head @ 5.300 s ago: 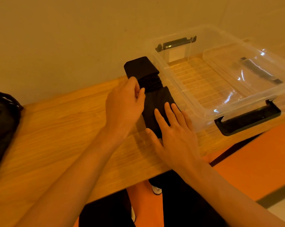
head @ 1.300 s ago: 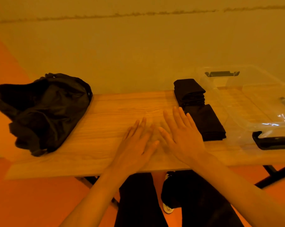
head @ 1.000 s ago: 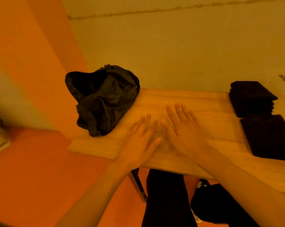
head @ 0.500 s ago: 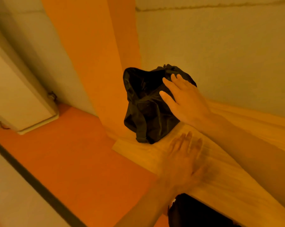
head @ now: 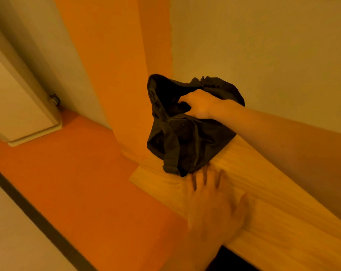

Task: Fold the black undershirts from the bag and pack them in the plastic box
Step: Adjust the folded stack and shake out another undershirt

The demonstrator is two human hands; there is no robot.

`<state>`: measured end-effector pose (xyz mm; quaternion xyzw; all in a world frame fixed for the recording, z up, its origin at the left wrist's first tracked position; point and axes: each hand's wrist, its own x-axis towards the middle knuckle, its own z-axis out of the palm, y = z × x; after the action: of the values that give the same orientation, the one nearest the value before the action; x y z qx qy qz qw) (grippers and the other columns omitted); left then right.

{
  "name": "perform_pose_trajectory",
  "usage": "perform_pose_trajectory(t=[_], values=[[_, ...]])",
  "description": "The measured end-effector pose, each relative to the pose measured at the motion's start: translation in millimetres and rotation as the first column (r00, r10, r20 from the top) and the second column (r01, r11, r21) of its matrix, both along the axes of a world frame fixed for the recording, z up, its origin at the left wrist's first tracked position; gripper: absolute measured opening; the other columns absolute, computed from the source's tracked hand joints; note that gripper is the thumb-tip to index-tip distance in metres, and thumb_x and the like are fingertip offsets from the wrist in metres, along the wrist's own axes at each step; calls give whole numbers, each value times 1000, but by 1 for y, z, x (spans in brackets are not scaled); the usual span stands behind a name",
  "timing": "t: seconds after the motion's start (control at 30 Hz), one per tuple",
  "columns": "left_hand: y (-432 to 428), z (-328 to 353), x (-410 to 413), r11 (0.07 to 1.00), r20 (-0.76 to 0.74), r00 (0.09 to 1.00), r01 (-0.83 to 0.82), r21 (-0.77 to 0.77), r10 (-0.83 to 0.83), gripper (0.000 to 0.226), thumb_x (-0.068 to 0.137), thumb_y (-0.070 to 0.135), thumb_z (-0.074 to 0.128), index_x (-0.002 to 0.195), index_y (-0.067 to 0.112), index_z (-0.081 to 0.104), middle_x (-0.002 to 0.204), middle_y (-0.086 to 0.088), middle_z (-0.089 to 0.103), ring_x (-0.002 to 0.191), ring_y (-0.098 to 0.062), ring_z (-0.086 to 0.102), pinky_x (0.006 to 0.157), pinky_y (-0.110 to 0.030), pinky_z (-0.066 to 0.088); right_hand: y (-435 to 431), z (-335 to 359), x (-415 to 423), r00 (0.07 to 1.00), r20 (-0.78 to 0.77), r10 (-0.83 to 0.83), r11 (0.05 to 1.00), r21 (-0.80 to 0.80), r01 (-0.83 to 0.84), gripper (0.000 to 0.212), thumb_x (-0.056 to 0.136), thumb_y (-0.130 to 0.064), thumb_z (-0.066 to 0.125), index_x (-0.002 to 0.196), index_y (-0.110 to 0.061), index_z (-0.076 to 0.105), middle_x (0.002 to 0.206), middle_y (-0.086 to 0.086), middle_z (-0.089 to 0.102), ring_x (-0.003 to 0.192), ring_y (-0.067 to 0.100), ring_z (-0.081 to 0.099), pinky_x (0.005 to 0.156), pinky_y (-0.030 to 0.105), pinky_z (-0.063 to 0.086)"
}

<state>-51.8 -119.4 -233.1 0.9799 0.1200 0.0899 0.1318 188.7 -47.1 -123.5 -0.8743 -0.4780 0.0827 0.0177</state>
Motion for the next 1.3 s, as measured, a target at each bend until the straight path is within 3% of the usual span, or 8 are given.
perform_pose_trajectory(t=[0.13,0.23,0.5,0.77,0.97,1.03,1.1,1.3], values=[[-1,0,2,1000,19,1000,-1,-2,1,73,96,72,30,142,20,54,152,-8,44,140,-35,37,117,-54,16,-6,-11,9,1000,15,-7,986,169,4,22,95,-30,69,105,-12,76,104,8,72,95,27,67,93,42,52],[-2,1,2,1000,13,1000,-7,-1,7,76,95,73,29,144,20,53,153,-9,44,142,-35,36,117,-55,15,-8,-13,9,999,9,-36,962,272,32,13,92,-24,72,88,-13,76,91,3,73,85,20,67,87,41,55],[-2,6,0,1000,-24,1000,15,-4,-15,84,94,78,21,149,20,46,157,-7,37,147,-34,28,120,-62,14,-6,-12,3,999,-52,-2,979,205,13,20,96,-22,68,94,-4,75,92,13,72,86,28,67,82,38,53],[-2,5,1,1000,4,1000,15,1,-15,82,94,77,23,147,19,49,156,-7,39,148,-32,27,120,-60,15,-13,0,-2,994,-77,-73,860,500,101,16,94,-22,71,87,-9,76,83,9,72,79,20,67,78,30,52],[-2,4,0,1000,31,999,12,6,-12,82,94,77,24,146,20,49,154,-6,42,147,-32,28,120,-61,17,-16,8,-5,997,-44,-67,841,534,80,27,96,-26,67,81,-4,70,71,14,65,68,24,61,62,13,37],[-1,3,0,1000,20,1000,15,6,-15,82,94,77,23,148,20,46,156,-6,39,148,-32,25,121,-61,14,-15,10,-6,995,-54,-78,822,561,95,27,98,-26,65,82,-5,70,73,13,66,70,24,61,62,20,39],[0,3,0,1000,24,1000,16,5,-16,81,94,76,25,148,20,47,155,-6,40,147,-33,26,120,-61,16,-15,16,-8,989,-101,-105,747,649,145,24,99,-24,62,85,-5,68,77,7,66,72,19,59,66,27,41],[0,-10,2,999,95,995,-20,35,17,75,93,74,33,137,20,59,144,-7,52,136,-33,43,114,-61,32,-26,73,-15,918,-395,-40,401,835,377,20,104,-21,53,84,-18,54,71,-12,46,63,0,41,63,16,35]])
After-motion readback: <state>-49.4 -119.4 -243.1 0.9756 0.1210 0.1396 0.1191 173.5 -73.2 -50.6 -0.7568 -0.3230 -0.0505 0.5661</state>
